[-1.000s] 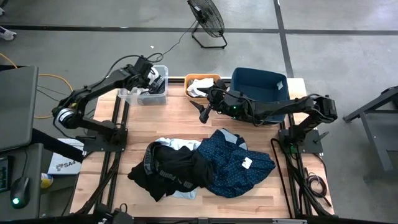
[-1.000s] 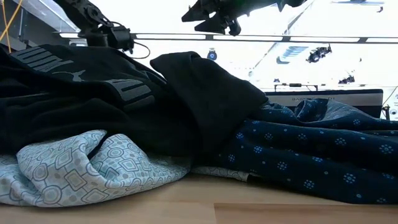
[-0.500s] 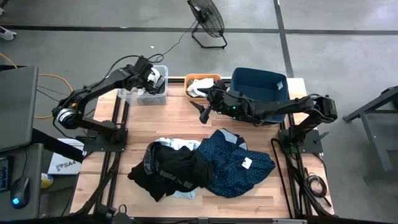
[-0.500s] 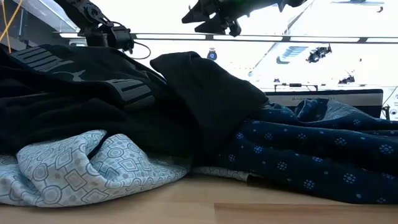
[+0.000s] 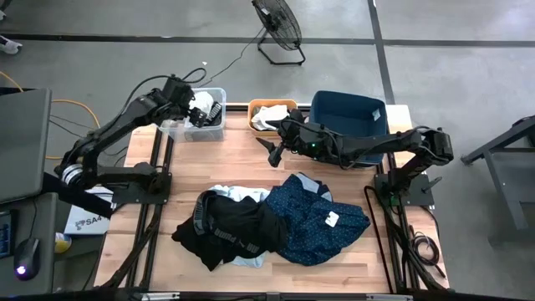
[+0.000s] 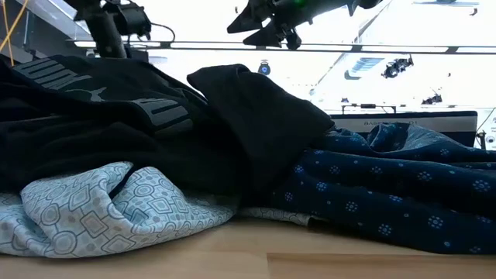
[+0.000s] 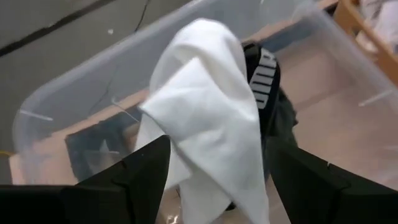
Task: Pick & Place Cloths
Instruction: Put the white underwear into the transparent bin, then put the blue patterned shirt into the blue bin
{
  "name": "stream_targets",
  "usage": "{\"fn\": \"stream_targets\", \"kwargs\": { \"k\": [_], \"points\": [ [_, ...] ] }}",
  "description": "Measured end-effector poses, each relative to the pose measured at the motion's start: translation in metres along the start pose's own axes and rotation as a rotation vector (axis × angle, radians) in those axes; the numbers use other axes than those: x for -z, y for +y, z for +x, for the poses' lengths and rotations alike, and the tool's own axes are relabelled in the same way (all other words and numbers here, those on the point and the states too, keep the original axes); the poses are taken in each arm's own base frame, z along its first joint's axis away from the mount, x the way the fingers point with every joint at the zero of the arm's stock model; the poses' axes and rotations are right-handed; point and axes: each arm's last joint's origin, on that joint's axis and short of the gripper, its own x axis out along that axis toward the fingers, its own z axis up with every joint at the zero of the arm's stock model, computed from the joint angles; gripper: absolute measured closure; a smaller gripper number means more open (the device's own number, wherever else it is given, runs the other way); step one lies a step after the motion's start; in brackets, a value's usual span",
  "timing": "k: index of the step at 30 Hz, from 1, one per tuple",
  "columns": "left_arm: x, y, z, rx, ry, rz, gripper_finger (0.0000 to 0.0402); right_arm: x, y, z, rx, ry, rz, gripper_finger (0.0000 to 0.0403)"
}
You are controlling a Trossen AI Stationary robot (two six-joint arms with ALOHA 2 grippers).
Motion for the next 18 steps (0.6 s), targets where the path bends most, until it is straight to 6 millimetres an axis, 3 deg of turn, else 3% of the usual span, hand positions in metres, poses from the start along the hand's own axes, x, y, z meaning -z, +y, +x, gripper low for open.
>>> {"fn": "stream_targets", "kwargs": {
  "k": [8, 18],
  "points": [
    [0.008, 0.006, -0.029, 0.083, -0.069, -0.018, 0.0142, 0.001, 0.0, 0.0, -0.002, 0.005, -0.001, 0.0112],
    [0.022, -0.006, -0.047, 0.568, -0.025, 0.168, 0.0142, 0.01, 0.0, 0.0, -0.018, 0.099, -0.008, 0.0112]
  ]
}}
